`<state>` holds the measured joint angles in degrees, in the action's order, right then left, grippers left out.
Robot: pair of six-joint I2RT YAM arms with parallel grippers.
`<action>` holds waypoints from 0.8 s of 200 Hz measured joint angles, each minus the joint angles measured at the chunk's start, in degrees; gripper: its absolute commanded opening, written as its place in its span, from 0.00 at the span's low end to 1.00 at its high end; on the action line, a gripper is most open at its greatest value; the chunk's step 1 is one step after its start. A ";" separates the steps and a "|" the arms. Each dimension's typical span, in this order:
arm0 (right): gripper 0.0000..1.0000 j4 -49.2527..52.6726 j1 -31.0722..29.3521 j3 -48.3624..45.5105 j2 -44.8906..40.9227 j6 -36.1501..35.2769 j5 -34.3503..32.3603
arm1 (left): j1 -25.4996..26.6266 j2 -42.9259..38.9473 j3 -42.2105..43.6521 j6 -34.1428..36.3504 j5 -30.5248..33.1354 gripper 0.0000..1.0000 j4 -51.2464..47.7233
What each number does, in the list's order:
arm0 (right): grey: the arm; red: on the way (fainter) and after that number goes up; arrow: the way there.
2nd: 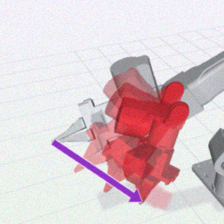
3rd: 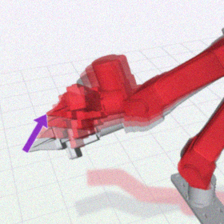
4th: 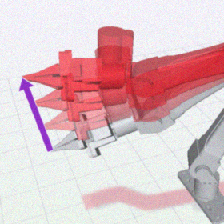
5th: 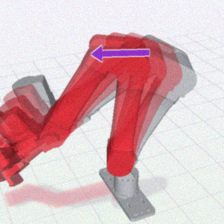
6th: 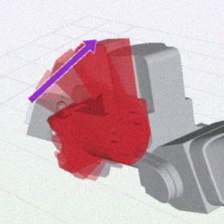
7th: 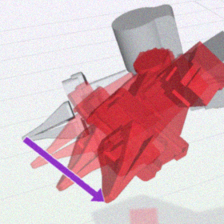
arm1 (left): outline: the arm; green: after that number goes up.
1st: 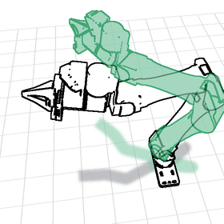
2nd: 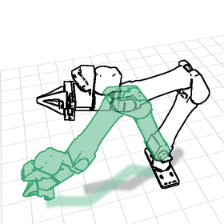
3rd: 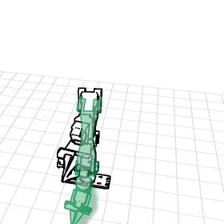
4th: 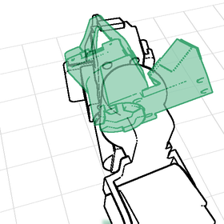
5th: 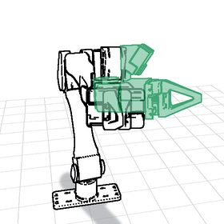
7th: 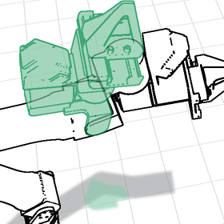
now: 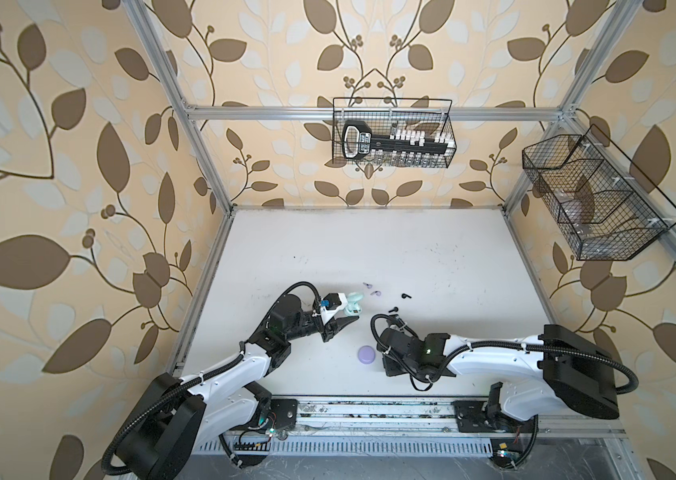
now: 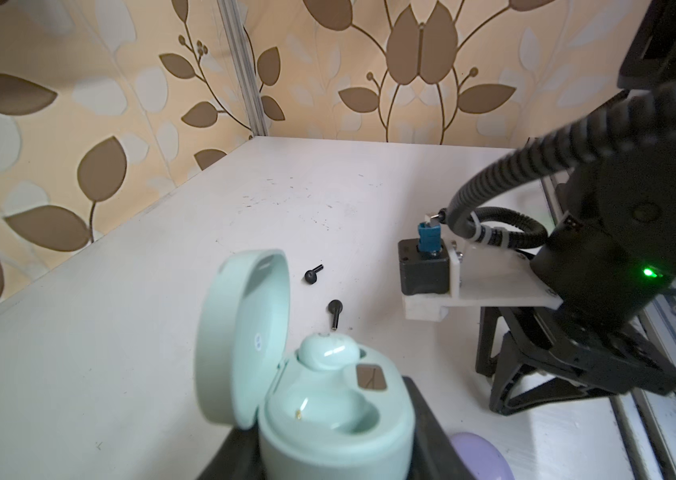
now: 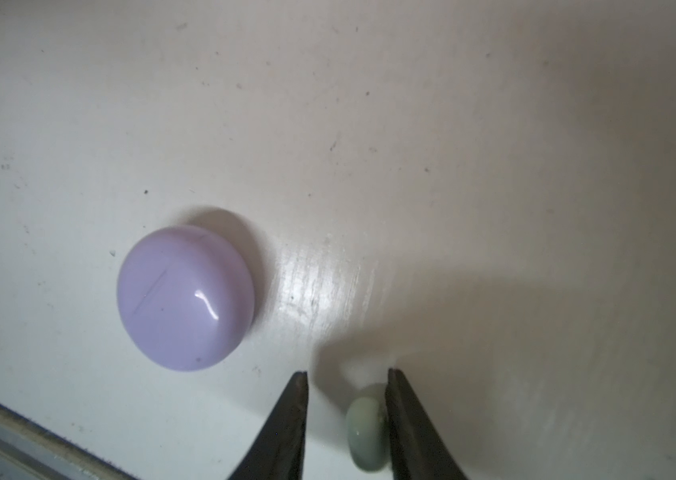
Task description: Insert the wireless bluetooth earbuds into the charging case
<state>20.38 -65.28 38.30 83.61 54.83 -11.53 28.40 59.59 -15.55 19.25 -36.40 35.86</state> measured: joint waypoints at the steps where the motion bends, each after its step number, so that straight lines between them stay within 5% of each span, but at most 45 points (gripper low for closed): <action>1: 0.32 0.07 0.00 0.02 0.02 -0.02 -0.09 | -0.02 0.00 0.00 0.00 0.00 0.00 0.00; 160: 0.12 8.59 -4.15 5.60 4.50 -0.26 -5.49 | -0.02 -0.24 1.16 -0.02 0.46 0.00 1.25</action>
<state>28.97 -69.43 43.90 88.12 54.57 -17.02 28.38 59.35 -14.39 19.22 -35.94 37.10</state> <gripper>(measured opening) 0.141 0.410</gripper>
